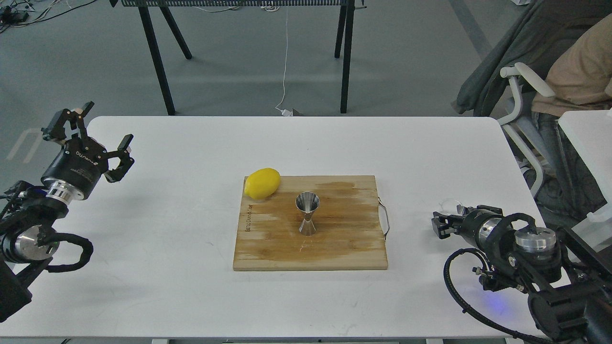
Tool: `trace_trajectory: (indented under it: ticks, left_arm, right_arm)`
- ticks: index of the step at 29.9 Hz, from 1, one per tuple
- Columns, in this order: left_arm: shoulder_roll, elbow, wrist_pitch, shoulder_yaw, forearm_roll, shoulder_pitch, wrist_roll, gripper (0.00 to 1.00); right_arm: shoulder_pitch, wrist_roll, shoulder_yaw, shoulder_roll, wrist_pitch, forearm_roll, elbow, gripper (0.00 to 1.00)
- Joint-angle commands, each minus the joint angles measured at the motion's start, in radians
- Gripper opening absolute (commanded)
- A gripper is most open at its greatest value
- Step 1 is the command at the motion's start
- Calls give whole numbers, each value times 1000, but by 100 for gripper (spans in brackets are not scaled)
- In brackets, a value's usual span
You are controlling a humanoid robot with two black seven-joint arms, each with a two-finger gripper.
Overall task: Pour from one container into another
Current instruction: 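Lower the right gripper to the clear glass cup and grasp it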
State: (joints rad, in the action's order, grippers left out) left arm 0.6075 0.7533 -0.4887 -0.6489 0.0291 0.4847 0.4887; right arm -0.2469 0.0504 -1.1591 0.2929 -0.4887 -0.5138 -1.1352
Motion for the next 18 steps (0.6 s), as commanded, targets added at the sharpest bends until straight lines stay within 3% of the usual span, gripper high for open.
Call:
trace_trajectory:
  ticks: [1, 18]
  left_arm:
    - [0, 0, 0, 0, 0, 0, 0, 99]
    - [0, -8, 0, 0, 0, 0, 0, 99]
  right_arm:
    - [1, -1, 1, 0, 0, 0, 2, 54]
    - [5, -1, -1, 0, 0, 0, -3, 43]
